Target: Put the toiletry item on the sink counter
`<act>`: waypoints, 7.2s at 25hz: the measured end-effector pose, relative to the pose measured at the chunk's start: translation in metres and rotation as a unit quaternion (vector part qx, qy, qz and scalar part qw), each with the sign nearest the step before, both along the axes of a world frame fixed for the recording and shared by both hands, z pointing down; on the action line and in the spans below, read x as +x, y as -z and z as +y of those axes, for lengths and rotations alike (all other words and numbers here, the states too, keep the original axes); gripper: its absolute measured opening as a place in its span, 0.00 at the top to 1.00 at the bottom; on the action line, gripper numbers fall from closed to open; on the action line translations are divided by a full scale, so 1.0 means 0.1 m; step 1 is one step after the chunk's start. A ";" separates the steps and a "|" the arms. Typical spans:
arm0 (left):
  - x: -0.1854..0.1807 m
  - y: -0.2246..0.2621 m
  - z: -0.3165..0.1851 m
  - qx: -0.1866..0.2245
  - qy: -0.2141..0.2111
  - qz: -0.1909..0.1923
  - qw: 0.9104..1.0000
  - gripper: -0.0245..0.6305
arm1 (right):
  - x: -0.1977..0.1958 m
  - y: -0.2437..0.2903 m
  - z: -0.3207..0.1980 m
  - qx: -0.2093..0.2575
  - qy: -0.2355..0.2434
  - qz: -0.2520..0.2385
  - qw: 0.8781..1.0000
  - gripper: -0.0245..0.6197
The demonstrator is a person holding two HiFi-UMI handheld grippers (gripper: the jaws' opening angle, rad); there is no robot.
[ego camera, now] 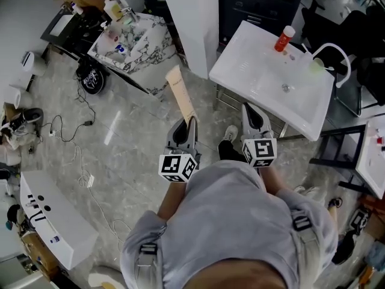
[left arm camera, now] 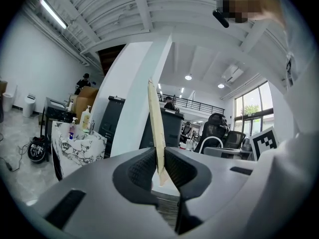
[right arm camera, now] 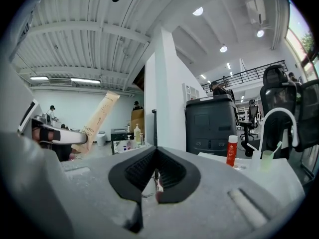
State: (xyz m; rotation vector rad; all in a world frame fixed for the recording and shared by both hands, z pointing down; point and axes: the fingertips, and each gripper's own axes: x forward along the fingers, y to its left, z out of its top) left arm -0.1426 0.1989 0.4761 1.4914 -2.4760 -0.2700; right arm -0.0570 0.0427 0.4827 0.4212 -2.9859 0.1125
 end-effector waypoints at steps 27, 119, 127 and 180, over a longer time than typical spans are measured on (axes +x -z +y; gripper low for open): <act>-1.39 0.09 -2.61 -0.041 -0.128 -0.017 0.991 0.89 | -1.23 0.09 -2.39 0.003 -0.082 -0.005 0.997 0.95; -1.29 -2.23 -4.02 -0.279 -0.384 0.141 0.869 0.89 | -0.38 -0.05 -2.86 -0.021 -0.376 0.027 0.926 0.95; -1.30 -2.36 -3.99 -0.296 -0.375 0.153 0.865 0.89 | -0.37 -0.01 -2.86 -0.019 -0.377 0.026 0.926 0.95; -1.19 -2.93 -3.92 -0.333 -0.351 0.273 0.831 0.88 | -0.26 -0.06 -2.85 -0.026 -0.379 0.033 0.924 0.95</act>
